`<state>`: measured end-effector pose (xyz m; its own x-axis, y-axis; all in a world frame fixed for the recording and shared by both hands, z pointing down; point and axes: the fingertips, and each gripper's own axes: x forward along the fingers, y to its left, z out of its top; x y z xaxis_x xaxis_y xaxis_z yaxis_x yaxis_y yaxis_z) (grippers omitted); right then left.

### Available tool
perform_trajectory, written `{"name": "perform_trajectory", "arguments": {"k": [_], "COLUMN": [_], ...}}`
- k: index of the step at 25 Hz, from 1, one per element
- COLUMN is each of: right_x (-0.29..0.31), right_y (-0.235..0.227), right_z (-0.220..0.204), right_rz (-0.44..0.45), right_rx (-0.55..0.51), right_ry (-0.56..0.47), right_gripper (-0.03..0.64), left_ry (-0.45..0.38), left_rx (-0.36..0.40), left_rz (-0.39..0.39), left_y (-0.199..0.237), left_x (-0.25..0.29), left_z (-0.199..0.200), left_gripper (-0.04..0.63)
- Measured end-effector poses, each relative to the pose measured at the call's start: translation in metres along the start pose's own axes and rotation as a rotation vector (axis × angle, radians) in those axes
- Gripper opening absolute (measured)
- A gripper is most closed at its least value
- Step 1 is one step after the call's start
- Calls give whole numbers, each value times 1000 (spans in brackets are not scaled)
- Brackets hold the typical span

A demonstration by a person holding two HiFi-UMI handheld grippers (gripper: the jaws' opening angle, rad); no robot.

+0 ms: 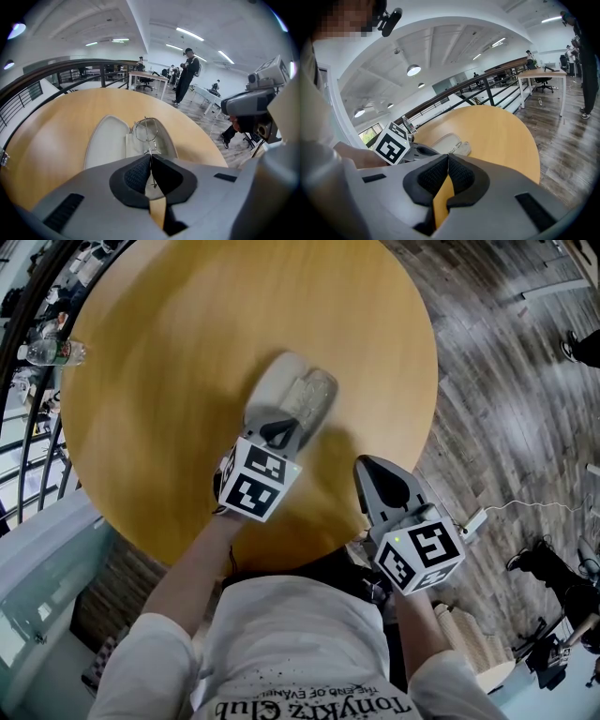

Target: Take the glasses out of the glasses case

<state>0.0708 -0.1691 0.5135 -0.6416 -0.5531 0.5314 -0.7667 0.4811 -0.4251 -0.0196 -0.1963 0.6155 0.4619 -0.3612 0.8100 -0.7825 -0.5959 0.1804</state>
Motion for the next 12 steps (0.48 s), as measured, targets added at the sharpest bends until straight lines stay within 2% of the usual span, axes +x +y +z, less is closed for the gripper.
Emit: {"name": "perform_trajectory", "arguments": {"k": [12], "right_x": [-29], "right_y": [21], "right_z": [9], "right_rz": [1], "right_rx": [-33], "right_ry": [-51], "right_gripper": [25], "left_ry": [-75], "left_rx": [1], "left_rz": [4], "left_y": [-24], "left_x": [-44], "left_z": [8], "left_gripper": [32]}}
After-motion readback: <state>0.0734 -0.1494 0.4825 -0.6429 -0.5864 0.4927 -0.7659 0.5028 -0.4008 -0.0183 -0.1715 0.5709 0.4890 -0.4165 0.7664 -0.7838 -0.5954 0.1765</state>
